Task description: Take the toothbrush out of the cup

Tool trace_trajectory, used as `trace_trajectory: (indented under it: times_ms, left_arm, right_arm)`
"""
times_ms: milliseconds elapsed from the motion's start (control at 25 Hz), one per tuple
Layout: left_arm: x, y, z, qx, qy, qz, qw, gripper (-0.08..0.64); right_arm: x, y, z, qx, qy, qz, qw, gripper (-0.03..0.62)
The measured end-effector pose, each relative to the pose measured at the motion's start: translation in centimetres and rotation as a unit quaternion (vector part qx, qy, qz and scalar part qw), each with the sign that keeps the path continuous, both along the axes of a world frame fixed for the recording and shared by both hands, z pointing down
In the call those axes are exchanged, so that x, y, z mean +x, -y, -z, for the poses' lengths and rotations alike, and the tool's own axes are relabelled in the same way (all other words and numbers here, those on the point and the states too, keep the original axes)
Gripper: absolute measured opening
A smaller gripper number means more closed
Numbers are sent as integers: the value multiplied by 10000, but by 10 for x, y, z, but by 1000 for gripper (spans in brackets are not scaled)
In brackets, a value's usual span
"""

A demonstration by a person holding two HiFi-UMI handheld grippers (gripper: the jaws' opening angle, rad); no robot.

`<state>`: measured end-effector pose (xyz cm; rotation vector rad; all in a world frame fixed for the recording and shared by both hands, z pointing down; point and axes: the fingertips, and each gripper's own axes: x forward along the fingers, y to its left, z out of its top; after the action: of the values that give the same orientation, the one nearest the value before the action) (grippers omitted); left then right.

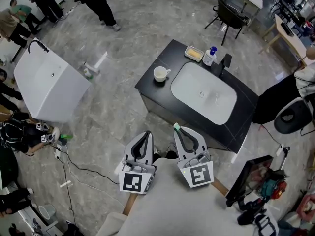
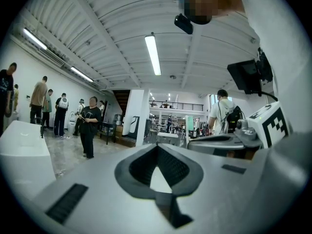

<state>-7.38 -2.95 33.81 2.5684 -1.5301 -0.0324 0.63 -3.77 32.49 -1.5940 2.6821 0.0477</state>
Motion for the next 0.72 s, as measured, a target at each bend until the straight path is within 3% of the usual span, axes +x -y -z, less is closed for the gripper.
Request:
trace_trajectory:
  times_ms: [200, 720]
  left_arm:
    - [0, -2, 1, 59, 150, -46, 9999, 5]
    - [3, 1, -1, -85, -1, -16, 10000, 4]
  right_arm:
    - [-3, 0, 0, -9, 24, 22, 10000, 34]
    - [-8, 5, 2, -19, 68, 88, 9999, 34]
